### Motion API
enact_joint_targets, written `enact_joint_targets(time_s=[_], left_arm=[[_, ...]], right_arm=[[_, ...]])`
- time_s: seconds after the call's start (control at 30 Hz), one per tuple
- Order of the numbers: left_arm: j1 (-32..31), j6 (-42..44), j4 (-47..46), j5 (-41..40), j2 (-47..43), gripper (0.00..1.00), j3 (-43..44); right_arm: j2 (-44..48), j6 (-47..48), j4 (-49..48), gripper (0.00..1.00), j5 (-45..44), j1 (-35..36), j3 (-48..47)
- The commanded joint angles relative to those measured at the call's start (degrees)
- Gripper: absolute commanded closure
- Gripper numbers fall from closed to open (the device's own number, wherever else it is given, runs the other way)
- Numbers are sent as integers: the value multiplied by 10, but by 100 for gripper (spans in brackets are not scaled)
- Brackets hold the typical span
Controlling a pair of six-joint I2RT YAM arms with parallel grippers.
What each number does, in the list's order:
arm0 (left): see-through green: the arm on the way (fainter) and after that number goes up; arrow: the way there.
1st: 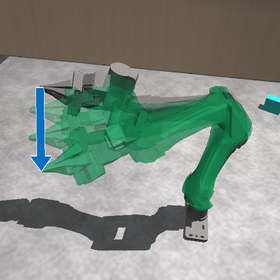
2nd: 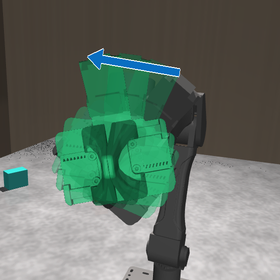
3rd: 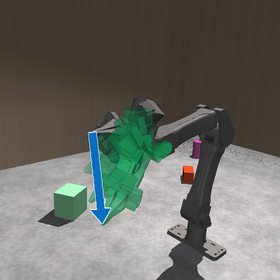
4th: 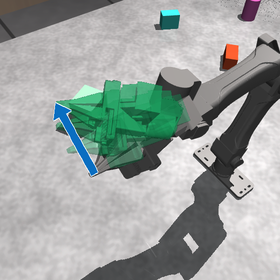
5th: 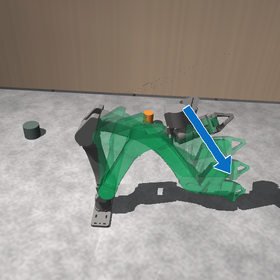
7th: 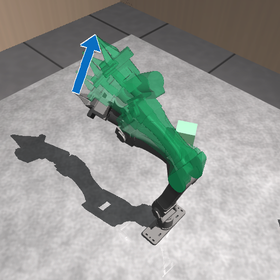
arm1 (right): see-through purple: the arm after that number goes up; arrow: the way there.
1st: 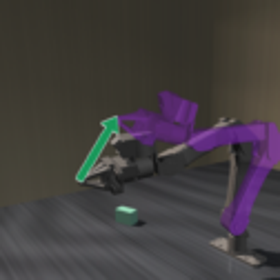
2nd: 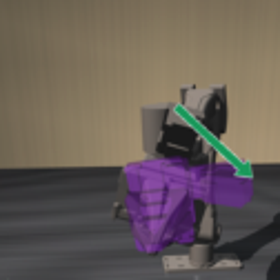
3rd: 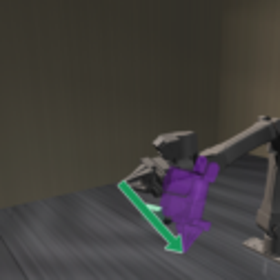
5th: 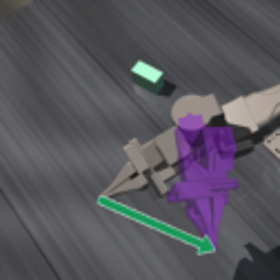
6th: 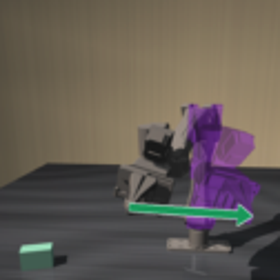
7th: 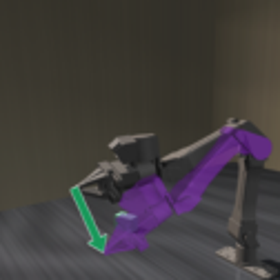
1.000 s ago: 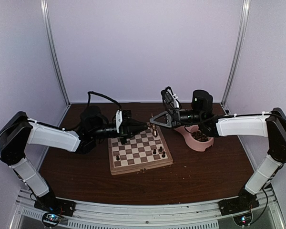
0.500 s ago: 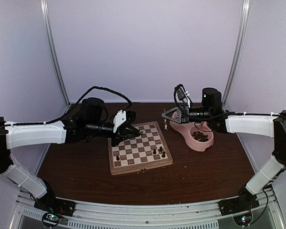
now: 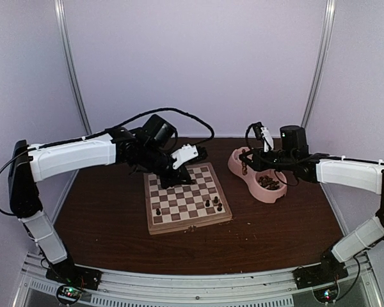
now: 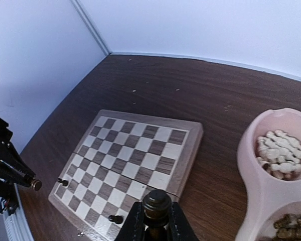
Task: Set up the chess pieces on the board
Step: Place the pawn on d7.
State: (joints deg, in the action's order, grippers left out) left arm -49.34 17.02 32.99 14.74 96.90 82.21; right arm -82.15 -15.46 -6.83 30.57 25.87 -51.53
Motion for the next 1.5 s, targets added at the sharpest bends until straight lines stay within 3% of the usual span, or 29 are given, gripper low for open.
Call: enact_joint_targets(time_s=[0.0, 0.23, 0.67, 1.1, 1.23, 1.47], left_arm=[[-7, -85, 105, -43, 73, 100, 78], [-8, -146, 203, -43, 191, 100, 213], [-8, -210, 379, -14, 337, 100, 376], [-8, -242, 407, -28, 392, 98, 415], [-8, -246, 408, -37, 391, 86, 423], [-8, -248, 399, -45, 370, 53, 425]], right_arm=[[61, 35, -3, 98, -178, -3, 39], [118, 50, -45, 97, -288, -3, 106], [164, 61, -61, 97, -339, -3, 143], [153, 65, -59, 97, -331, -3, 139], [153, 66, -59, 97, -329, -3, 140], [146, 68, -48, 97, -325, -3, 130]])
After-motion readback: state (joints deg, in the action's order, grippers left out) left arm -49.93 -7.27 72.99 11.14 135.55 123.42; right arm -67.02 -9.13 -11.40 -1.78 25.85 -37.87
